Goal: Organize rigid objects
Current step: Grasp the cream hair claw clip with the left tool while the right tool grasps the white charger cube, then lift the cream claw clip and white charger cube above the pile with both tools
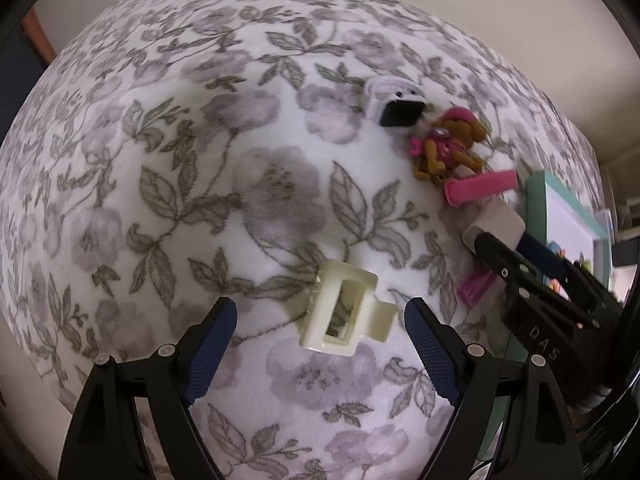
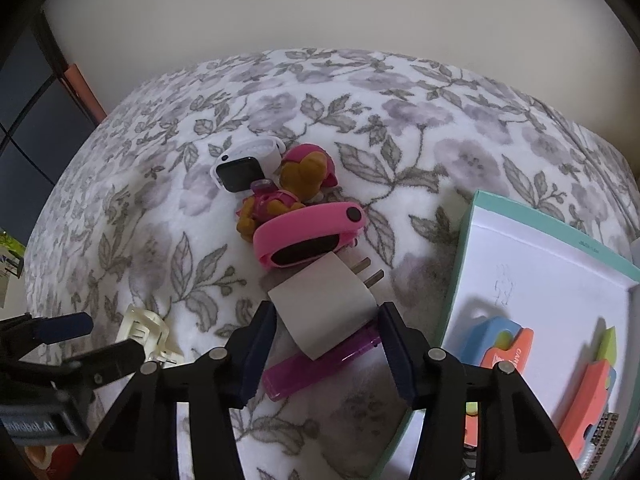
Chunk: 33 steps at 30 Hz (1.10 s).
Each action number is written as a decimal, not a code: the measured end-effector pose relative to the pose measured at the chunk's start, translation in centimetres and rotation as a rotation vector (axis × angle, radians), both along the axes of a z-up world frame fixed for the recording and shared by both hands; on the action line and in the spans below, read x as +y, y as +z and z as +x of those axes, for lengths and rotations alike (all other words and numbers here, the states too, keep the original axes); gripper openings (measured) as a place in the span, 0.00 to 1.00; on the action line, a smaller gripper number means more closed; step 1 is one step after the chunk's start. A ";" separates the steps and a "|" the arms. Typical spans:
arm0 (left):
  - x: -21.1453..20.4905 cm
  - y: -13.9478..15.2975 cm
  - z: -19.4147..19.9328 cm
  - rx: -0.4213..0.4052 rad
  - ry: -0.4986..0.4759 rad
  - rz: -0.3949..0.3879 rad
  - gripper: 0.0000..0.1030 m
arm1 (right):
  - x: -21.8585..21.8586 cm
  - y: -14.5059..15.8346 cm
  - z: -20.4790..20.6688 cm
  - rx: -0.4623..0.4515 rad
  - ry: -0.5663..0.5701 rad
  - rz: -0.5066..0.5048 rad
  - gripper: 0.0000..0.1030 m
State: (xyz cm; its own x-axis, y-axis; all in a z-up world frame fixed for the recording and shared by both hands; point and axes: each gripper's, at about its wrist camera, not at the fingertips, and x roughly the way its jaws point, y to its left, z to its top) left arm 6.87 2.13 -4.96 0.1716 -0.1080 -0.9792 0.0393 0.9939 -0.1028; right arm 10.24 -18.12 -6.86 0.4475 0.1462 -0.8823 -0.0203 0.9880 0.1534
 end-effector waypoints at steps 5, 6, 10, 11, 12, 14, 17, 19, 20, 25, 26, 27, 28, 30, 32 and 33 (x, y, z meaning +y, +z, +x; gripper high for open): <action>-1.5 -0.8 0.4 -0.003 -0.065 0.059 0.84 | -0.5 0.0 -0.1 0.005 -0.014 0.010 0.54; -1.8 -0.8 0.3 -0.009 -0.072 0.069 0.84 | -0.5 0.1 -0.2 0.007 -0.016 0.010 0.54; -3.6 -1.7 0.5 -0.002 -0.093 0.102 0.78 | -0.4 0.1 -0.3 0.009 -0.016 0.002 0.54; -3.6 -1.8 0.5 0.005 -0.095 0.104 0.70 | -0.4 0.2 -0.4 0.010 -0.017 0.001 0.54; -3.9 -2.2 0.5 0.015 -0.096 0.106 0.66 | -0.4 0.2 -0.5 0.012 -0.018 0.000 0.54; -4.3 -2.8 0.5 0.030 -0.095 0.104 0.52 | -0.3 0.3 -0.6 0.014 -0.019 -0.002 0.54; -4.9 -3.6 0.4 0.038 -0.098 0.103 0.49 | -0.2 0.5 -0.9 0.017 -0.020 -0.009 0.54; -5.4 -3.5 0.4 0.024 -0.101 0.112 0.49 | -0.2 0.6 -1.1 0.020 -0.023 -0.016 0.54; -5.5 -3.4 0.6 0.019 -0.098 0.113 0.49 | -0.3 0.7 -1.2 0.022 -0.028 -0.016 0.54; -5.6 -2.0 1.5 -0.027 -0.069 0.093 0.49 | -1.1 1.5 -1.8 0.014 -0.054 0.008 0.53; -5.4 -1.7 1.8 -0.037 -0.066 0.090 0.49 | -1.4 1.8 -1.9 0.009 -0.061 0.014 0.53; -5.4 -1.2 1.9 -0.054 -0.063 0.083 0.49 | -1.6 2.0 -1.9 0.004 -0.067 0.020 0.53; -5.3 -0.4 1.9 -0.076 -0.058 0.076 0.49 | -1.9 2.3 -2.0 -0.001 -0.074 0.024 0.52; -5.3 1.1 2.0 -0.119 -0.053 0.060 0.49 | -2.4 3.2 -2.1 -0.013 -0.091 0.024 0.48; -5.4 2.8 2.0 -0.171 -0.058 0.041 0.49 | -3.1 4.4 -2.3 -0.040 -0.115 0.030 0.36; -5.3 3.4 1.9 -0.196 -0.064 0.035 0.49 | -3.5 5.0 -2.4 -0.055 -0.125 0.040 0.27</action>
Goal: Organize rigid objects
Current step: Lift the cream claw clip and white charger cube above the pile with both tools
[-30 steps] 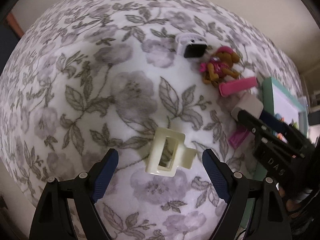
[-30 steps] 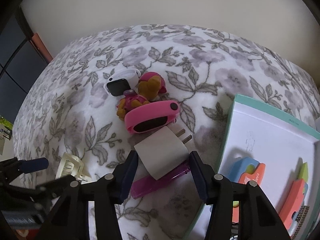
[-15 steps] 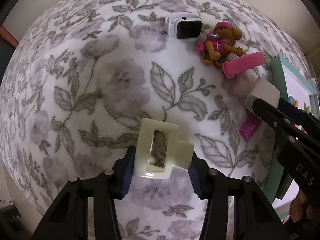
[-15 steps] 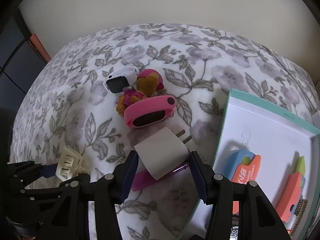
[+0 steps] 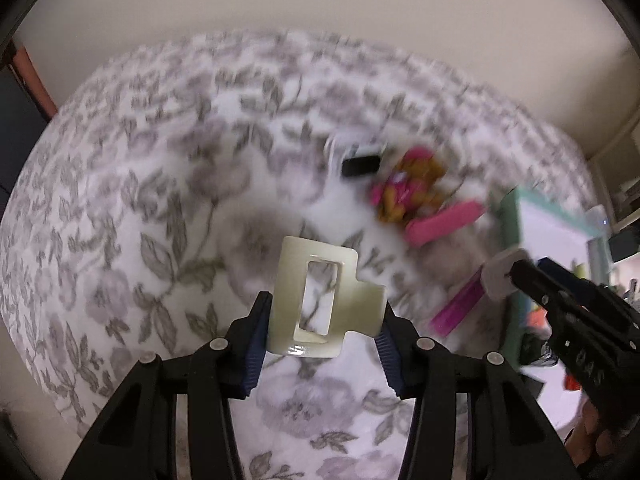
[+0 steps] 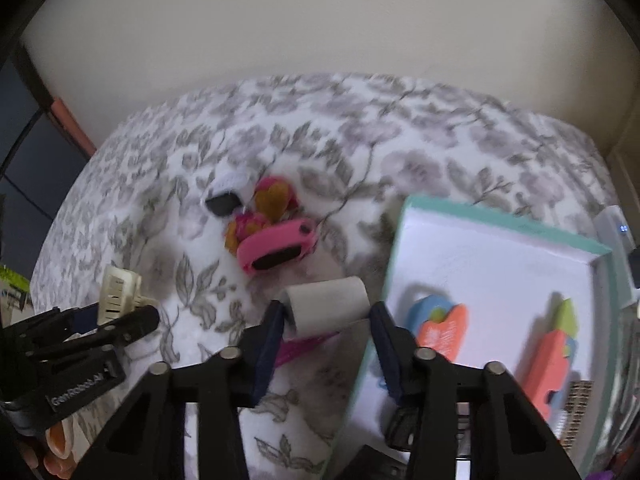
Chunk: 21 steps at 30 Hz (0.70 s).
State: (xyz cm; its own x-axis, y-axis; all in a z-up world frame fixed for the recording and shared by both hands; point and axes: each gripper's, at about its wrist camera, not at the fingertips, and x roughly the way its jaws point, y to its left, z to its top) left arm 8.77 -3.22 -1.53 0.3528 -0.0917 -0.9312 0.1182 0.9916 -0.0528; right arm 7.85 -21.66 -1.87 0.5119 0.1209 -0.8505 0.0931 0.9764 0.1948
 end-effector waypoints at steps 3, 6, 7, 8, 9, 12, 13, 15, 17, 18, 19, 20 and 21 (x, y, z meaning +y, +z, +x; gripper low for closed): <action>-0.5 1.3 -0.3 -0.050 -0.022 -0.005 0.49 | -1.0 1.4 -0.4 -0.032 -0.021 0.021 0.27; -0.3 1.1 0.4 -0.066 -0.036 -0.004 0.49 | -1.5 2.0 -0.6 -0.047 -0.030 0.026 0.27; -0.3 1.1 0.2 -0.066 -0.034 -0.004 0.49 | -1.5 2.0 -0.6 -0.047 -0.027 0.028 0.27; -0.2 1.2 0.0 -0.064 -0.032 -0.004 0.49 | -1.5 1.8 -0.6 -0.045 -0.023 0.028 0.27; -0.3 1.1 -0.2 -0.060 -0.027 -0.005 0.49 | -1.4 1.6 -0.5 -0.039 -0.020 0.023 0.27; 0.3 1.0 -0.1 -0.042 -0.011 -0.009 0.49 | -1.3 0.9 -0.3 -0.023 -0.021 0.012 0.27; 0.3 0.9 0.0 -0.035 -0.005 -0.011 0.49 | -1.4 0.7 -0.2 -0.021 -0.028 0.012 0.27; 0.6 0.0 0.5 -0.029 0.001 -0.015 0.49 | -1.8 0.5 -0.1 -0.021 -0.043 0.017 0.27; 0.5 -0.3 1.0 -0.026 0.005 -0.017 0.49 | -2.3 0.3 0.0 -0.027 -0.063 0.017 0.27; 0.4 -0.4 1.2 -0.026 0.006 -0.019 0.49 | -2.4 0.3 0.1 -0.031 -0.069 0.017 0.27; 0.3 -0.5 1.5 -0.024 0.008 -0.021 0.49 | -2.6 0.3 0.2 -0.037 -0.078 0.018 0.27; 0.1 -0.7 1.9 -0.022 0.010 -0.023 0.49 | -2.8 0.3 0.3 -0.043 -0.086 0.018 0.27; 0.0 -0.8 2.1 -0.020 0.011 -0.023 0.49 | -3.0 0.3 0.4 -0.046 -0.092 0.021 0.27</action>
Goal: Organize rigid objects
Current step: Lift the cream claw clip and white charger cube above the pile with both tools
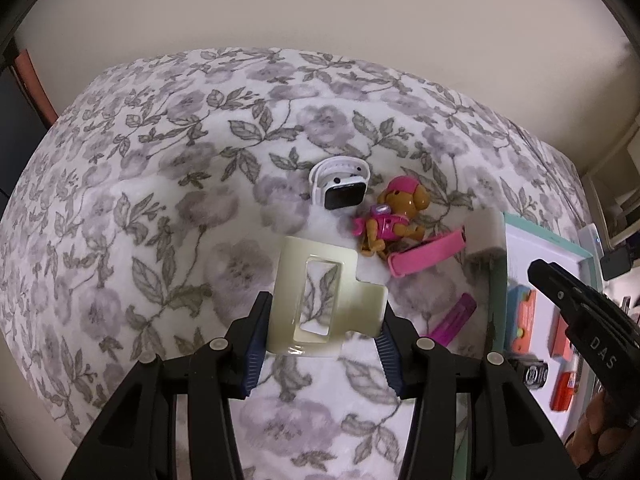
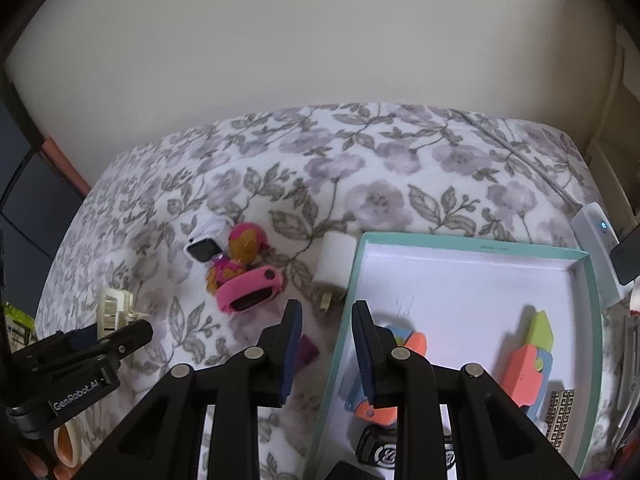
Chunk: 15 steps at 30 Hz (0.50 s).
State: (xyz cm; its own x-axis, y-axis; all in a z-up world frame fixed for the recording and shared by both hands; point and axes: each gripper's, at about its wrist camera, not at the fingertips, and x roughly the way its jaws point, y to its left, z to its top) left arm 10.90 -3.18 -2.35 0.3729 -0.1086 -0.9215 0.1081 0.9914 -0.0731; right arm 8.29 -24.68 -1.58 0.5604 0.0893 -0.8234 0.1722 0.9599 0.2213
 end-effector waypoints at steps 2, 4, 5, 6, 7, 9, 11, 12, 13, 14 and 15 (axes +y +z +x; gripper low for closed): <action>-0.3 -0.5 0.8 0.012 0.010 0.000 0.49 | -0.4 -0.2 0.4 -0.001 -0.012 0.008 0.27; -0.4 -0.9 1.6 0.026 0.021 -0.007 0.49 | -0.6 -0.5 0.8 0.003 -0.020 0.018 0.27; -0.5 -1.0 1.9 0.030 0.027 -0.011 0.49 | -0.6 -0.7 1.1 0.005 -0.022 0.023 0.27; -0.4 -1.1 2.3 0.036 0.038 -0.019 0.49 | -0.7 -0.9 1.3 0.007 -0.026 0.027 0.27; -0.3 -1.3 2.8 0.043 0.054 -0.032 0.49 | -0.8 -1.0 1.6 0.008 -0.033 0.031 0.27; -0.2 -1.5 3.5 0.051 0.068 -0.036 0.49 | -0.9 -1.2 2.1 0.005 -0.041 0.045 0.28; 0.0 -1.9 4.4 0.062 0.084 -0.037 0.49 | -0.9 -1.2 2.6 -0.003 -0.049 0.051 0.28; 0.1 -2.0 4.7 0.065 0.090 -0.042 0.49 | -0.9 -1.2 2.8 -0.005 -0.050 0.050 0.28; 0.3 -2.1 5.2 0.071 0.098 -0.056 0.49 | -0.8 -1.2 3.1 -0.009 -0.052 0.047 0.28; 0.3 -2.2 5.5 0.073 0.103 -0.062 0.49 | -0.7 -1.3 3.3 -0.011 -0.053 0.045 0.28; 0.4 -2.2 5.8 0.075 0.108 -0.068 0.49 | -0.6 -1.3 3.6 -0.011 -0.054 0.044 0.28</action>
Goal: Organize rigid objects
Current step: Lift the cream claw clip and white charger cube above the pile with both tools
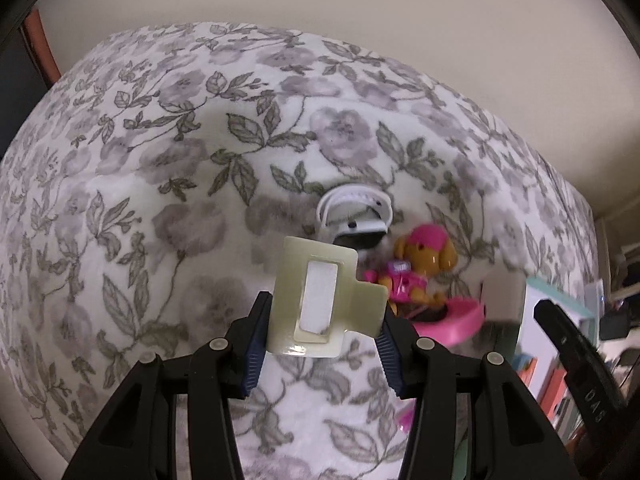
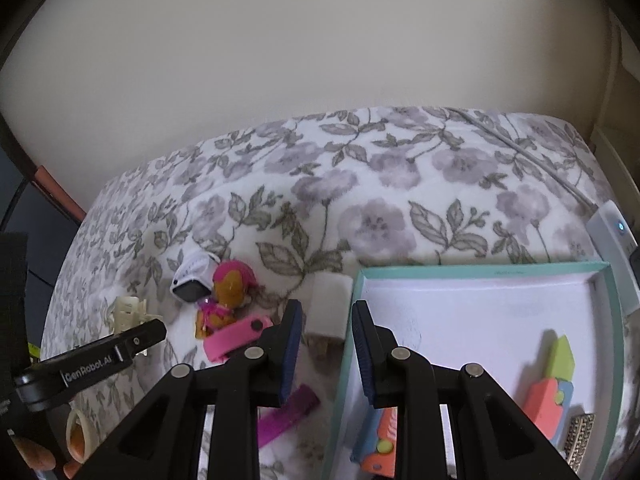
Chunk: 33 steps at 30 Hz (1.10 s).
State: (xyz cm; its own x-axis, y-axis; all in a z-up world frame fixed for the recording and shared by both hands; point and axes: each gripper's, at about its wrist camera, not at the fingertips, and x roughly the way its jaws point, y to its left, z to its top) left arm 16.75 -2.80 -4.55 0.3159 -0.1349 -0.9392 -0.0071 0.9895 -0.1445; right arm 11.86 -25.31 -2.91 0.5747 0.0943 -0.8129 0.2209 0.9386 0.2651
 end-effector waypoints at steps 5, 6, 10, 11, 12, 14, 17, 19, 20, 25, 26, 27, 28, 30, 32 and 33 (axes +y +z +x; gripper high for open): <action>0.0 -0.2 1.7 -0.004 0.003 -0.010 0.49 | 0.7 -0.8 1.1 0.014 0.006 -0.017 0.28; 0.1 -0.4 1.9 -0.003 0.003 -0.012 0.49 | 1.0 -0.9 1.4 0.022 0.008 -0.027 0.28; 0.4 -0.9 2.8 0.001 0.006 -0.018 0.49 | 1.6 -1.5 2.0 0.041 0.005 -0.085 0.28; 0.5 -1.0 3.0 0.002 0.007 -0.021 0.49 | 1.7 -1.5 2.1 0.048 0.000 -0.106 0.28; 0.6 -1.0 3.0 0.002 0.008 -0.024 0.49 | 1.7 -1.6 2.1 0.053 -0.006 -0.118 0.28; 0.8 -1.0 3.2 0.003 0.011 -0.032 0.49 | 1.6 -1.9 2.2 0.063 -0.008 -0.096 0.29; 0.9 -0.9 3.3 0.005 0.012 -0.044 0.49 | 2.0 -1.8 2.3 0.059 0.003 -0.108 0.29; 1.0 -0.9 3.2 0.006 0.014 -0.048 0.49 | 2.3 -1.5 2.2 0.042 0.026 -0.077 0.29; 1.1 -0.9 3.2 0.006 0.016 -0.049 0.49 | 2.5 -1.4 2.3 0.040 0.035 -0.066 0.29; 1.2 -0.8 3.2 0.007 0.020 -0.047 0.49 | 3.5 -1.5 2.4 0.035 0.059 -0.073 0.29; 1.3 -0.9 3.2 0.011 0.021 -0.045 0.49 | 3.6 -1.6 2.5 0.041 0.052 -0.096 0.29; 1.3 -1.0 3.2 0.014 0.023 -0.045 0.49 | 3.6 -1.7 2.5 0.047 0.048 -0.111 0.29; 1.3 -1.1 3.3 0.021 0.024 -0.046 0.49 | 3.6 -1.8 2.5 0.052 0.046 -0.120 0.29; 1.3 -1.3 3.3 0.027 0.026 -0.048 0.49 | 3.3 -2.2 2.5 0.059 0.051 -0.086 0.29; 1.3 -1.4 3.3 0.030 0.024 -0.050 0.49 | 3.0 -2.5 2.5 0.059 0.051 -0.055 0.30; 1.2 -1.5 3.3 0.030 0.023 -0.049 0.49 | 3.1 -2.5 2.5 0.060 0.048 -0.059 0.31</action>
